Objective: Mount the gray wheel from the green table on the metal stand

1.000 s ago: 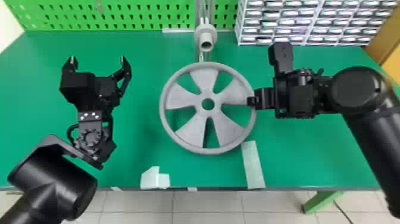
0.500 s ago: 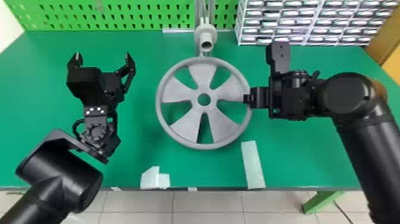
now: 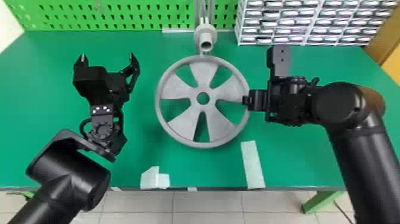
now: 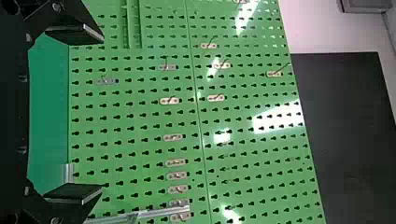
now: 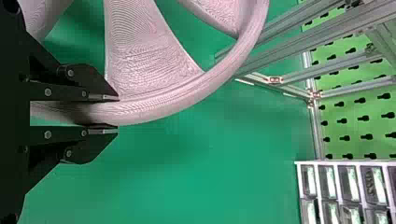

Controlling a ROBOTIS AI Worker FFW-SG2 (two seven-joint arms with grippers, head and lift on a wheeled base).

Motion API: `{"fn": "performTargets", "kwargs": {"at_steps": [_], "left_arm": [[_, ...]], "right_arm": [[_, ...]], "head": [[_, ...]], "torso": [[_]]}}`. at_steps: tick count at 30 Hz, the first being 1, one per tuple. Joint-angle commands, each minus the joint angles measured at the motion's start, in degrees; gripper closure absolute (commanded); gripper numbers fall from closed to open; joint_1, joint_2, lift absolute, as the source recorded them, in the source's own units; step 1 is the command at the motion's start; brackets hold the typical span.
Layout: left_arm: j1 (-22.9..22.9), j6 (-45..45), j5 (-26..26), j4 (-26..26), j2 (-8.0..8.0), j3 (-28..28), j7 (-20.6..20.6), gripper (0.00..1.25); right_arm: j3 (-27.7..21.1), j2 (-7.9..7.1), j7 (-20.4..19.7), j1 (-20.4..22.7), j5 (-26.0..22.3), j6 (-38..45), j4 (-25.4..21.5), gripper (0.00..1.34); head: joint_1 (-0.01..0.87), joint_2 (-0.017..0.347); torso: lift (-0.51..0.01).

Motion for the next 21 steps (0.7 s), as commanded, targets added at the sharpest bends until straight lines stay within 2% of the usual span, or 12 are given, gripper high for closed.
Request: {"fn": "performTargets", "kwargs": {"at_steps": [1, 6, 13, 21], "left_arm": [[-0.02, 0.52, -0.86, 0.01, -0.74, 0.41, -0.52, 0.16], [0.07, 0.87, -1.39, 0.01, -1.36, 0.76, -0.7, 0.16], [0.24, 1.84, -1.48, 0.01, -1.44, 1.73, -0.7, 0.16], [1.12, 1.84, -1.39, 0.27, -1.44, 3.75, -0.7, 0.16]], "right_arm": [[0.09, 0.57, 0.03, 1.43, 0.51, 0.07, -1.42, 1.06], [-0.26, 0.84, -0.06, 3.89, 2.0, 0.07, -4.23, 1.09], [1.58, 2.33, -0.06, 6.44, 6.66, -0.11, -8.63, 1.09], [3.43, 3.74, -0.06, 7.58, 9.3, -1.25, -10.12, 1.09]], "head": [[0.867, 0.052], [0.867, 0.052], [0.867, 0.052], [0.867, 0.052]], "torso": [[-0.1], [-0.1], [-0.1], [-0.1]]}}
